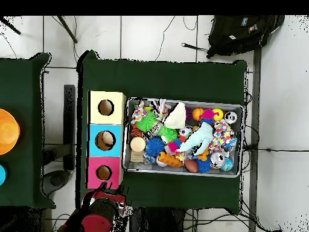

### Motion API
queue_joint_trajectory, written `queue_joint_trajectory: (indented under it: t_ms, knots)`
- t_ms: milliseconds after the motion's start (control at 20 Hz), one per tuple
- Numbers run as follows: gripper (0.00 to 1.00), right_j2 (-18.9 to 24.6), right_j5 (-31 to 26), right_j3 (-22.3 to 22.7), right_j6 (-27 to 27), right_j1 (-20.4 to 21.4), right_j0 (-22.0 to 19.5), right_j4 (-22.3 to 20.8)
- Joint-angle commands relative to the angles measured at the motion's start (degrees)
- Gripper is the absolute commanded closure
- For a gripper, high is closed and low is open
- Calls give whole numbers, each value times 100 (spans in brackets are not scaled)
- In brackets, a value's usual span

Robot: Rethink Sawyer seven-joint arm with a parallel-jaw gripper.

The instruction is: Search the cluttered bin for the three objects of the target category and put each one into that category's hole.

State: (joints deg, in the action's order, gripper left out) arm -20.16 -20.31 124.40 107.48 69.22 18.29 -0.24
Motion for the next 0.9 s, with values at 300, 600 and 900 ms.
queue_joint_trajectory:
  t_ms: [300,600,900]
  knots:
    - [0,1749,-125,1555,-674,221,-1509,701]
    - [0,2684,1093,2026,-282,-349,-2221,298]
    - [0,3083,1623,1892,72,-890,-2647,-270]
